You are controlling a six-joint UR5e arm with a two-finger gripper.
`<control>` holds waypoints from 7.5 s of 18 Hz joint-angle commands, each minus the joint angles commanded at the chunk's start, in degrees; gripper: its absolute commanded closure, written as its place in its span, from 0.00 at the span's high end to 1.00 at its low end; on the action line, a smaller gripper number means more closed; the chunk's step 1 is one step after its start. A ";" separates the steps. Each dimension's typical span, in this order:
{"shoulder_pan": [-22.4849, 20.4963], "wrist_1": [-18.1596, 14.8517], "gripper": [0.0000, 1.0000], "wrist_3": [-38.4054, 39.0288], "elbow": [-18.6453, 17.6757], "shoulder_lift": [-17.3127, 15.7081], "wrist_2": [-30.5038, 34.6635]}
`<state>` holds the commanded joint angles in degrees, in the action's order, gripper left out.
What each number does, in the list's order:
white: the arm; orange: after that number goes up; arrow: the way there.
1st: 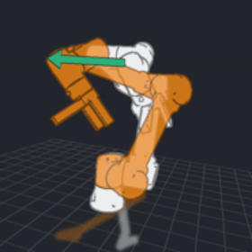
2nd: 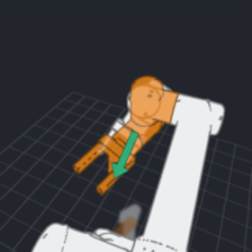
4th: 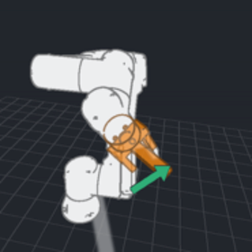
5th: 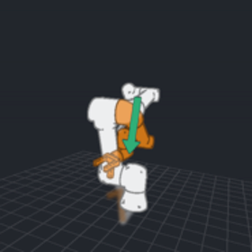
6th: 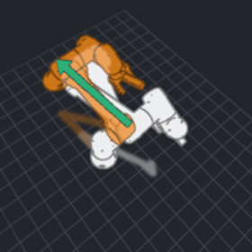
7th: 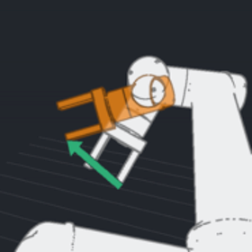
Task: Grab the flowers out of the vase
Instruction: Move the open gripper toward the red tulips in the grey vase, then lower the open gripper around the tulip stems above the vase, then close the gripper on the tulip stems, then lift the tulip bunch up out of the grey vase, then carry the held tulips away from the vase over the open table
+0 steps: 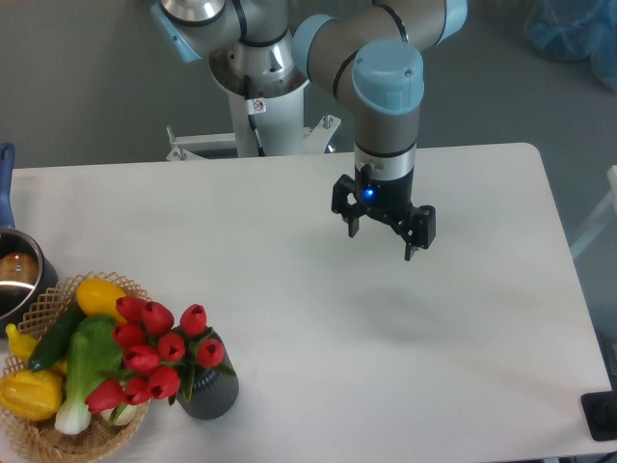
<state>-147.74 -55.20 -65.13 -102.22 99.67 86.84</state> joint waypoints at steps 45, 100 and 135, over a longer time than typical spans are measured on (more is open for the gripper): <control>8.44 8.79 1.00 6.77 5.09 10.02 -48.52; 2.20 8.70 0.00 6.33 13.88 9.14 -74.88; -12.21 8.88 0.00 8.10 14.41 8.70 -77.99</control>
<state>-159.96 -46.32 -57.03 -87.81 108.37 8.85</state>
